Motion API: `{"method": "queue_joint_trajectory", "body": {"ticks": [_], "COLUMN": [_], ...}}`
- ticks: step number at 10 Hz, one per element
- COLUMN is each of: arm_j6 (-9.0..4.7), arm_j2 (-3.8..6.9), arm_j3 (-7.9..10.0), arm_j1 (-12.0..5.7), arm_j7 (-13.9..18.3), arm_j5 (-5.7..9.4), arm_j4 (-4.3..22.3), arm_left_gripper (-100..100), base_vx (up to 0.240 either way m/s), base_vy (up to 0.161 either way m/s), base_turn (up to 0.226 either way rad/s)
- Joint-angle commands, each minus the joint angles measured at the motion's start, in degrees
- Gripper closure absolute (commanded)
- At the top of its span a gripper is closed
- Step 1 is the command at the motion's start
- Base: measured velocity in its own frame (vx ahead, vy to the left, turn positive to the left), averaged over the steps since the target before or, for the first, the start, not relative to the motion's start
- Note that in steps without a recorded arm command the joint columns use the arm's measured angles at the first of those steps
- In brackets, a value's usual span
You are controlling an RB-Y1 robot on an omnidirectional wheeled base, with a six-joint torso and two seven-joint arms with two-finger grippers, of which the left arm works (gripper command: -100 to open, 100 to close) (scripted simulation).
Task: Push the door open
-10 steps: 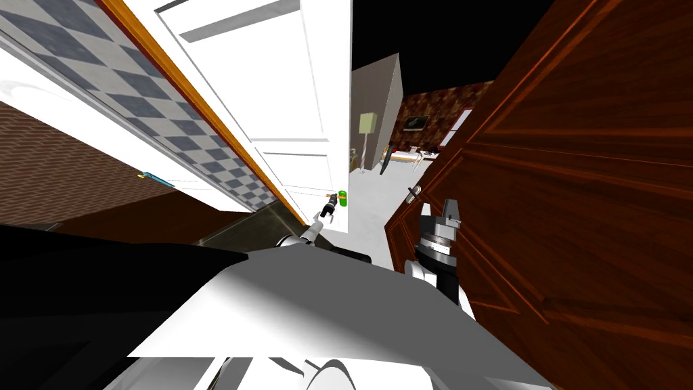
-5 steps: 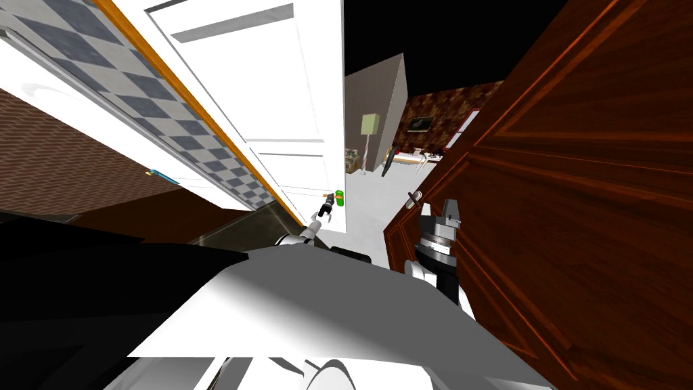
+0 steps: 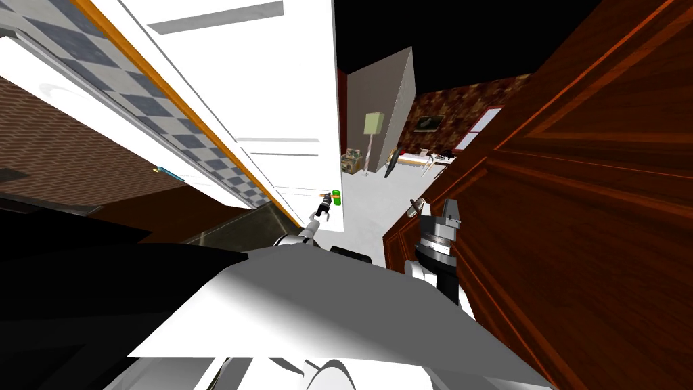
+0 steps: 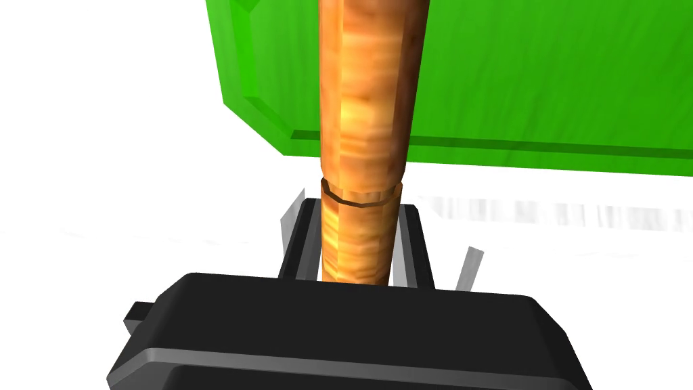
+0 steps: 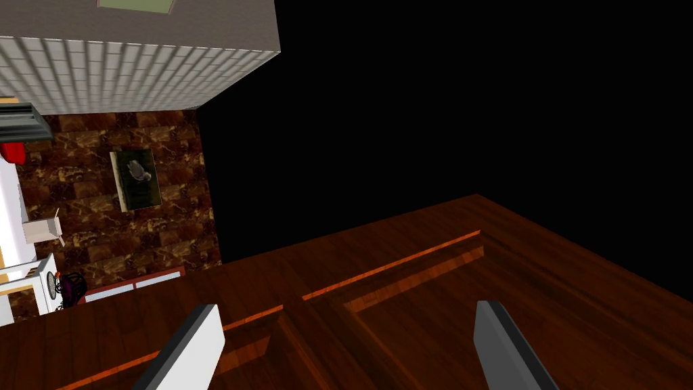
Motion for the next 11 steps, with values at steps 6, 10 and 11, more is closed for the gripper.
{"method": "queue_joint_trajectory", "body": {"ticks": [6, 10, 11], "arm_j6": [0.05, -0.08, -0.13], "arm_j2": [-1.05, -3.43, -4.56], "arm_j3": [3.56, 6.6, 7.63], "arm_j1": [-0.38, -1.02, -1.24], "arm_j7": [-3.52, -6.96, -8.13], "arm_j5": [0.16, 0.2, 0.21], "arm_j4": [-0.77, -0.98, -1.05], "arm_left_gripper": [100, 100, 100], "base_vx": [0.143, 0.207, 0.21], "base_vy": [-0.056, -0.044, -0.054], "base_turn": [0.083, 0.113, 0.157]}}
